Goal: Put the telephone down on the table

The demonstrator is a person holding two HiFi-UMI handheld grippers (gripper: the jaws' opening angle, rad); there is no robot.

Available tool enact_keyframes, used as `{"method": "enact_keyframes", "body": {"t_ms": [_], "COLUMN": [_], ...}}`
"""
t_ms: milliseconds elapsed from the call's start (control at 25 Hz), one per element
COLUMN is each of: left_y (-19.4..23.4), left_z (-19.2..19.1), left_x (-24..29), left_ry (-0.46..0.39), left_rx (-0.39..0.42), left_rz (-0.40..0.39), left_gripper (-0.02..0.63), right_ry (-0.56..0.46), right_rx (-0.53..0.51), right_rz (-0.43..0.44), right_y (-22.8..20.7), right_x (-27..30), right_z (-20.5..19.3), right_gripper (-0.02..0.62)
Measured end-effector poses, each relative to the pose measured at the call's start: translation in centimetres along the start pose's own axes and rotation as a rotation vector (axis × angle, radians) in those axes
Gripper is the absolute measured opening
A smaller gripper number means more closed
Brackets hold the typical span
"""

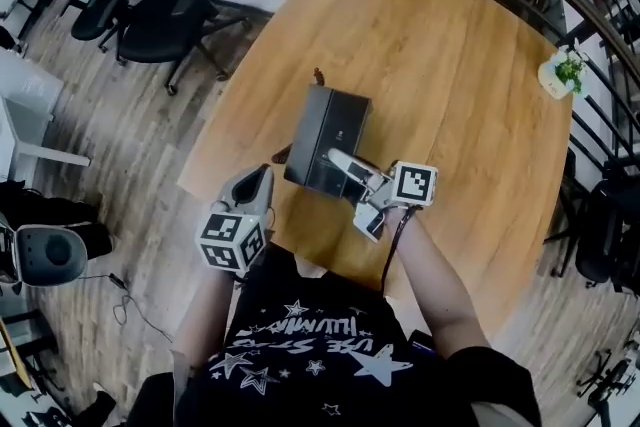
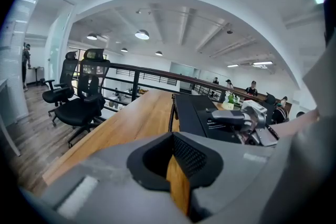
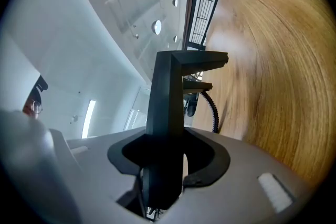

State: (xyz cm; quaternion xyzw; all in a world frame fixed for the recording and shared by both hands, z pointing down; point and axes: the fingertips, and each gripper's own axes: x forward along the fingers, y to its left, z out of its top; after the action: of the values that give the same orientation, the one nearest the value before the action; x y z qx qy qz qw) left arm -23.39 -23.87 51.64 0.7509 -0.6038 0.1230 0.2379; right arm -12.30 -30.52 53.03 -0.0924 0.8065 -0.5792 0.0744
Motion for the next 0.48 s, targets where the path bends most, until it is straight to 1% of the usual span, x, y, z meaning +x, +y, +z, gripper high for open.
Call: {"method": "enact_keyframes", "body": {"t_ms": [80,160,320,480], "left_y": [0.2,1.4,5.0,6.8], "left_z": [0.5,1.1,2.5,3.3], "left_x": [0.7,1.3,2.7,4.0], "left_ry": [0.006,0.014,0.017,0.024], "left_rx": [0.007,0.026,0.036,0.05], "left_rz": [-0.035,-0.063,-0.103,-0.136], "left_gripper": [0.002,0.003,0.002,0.003], "right_ry": [-0.031,-0.055,-0.064,-0.08], "right_rx": [0.007,0.003,-0.019,-0.036], "right_rz": [-0.008,-0.019,-0.065,-0.071], "right_y": [0.0,-0.2,-0.8,-0.8], "right_x": [0.1,0.9,4.0,6.0], "right_z": [0.5,0.9,1.3,1.8], "right_gripper": [0.175,0.175,0.174,0.175]}}
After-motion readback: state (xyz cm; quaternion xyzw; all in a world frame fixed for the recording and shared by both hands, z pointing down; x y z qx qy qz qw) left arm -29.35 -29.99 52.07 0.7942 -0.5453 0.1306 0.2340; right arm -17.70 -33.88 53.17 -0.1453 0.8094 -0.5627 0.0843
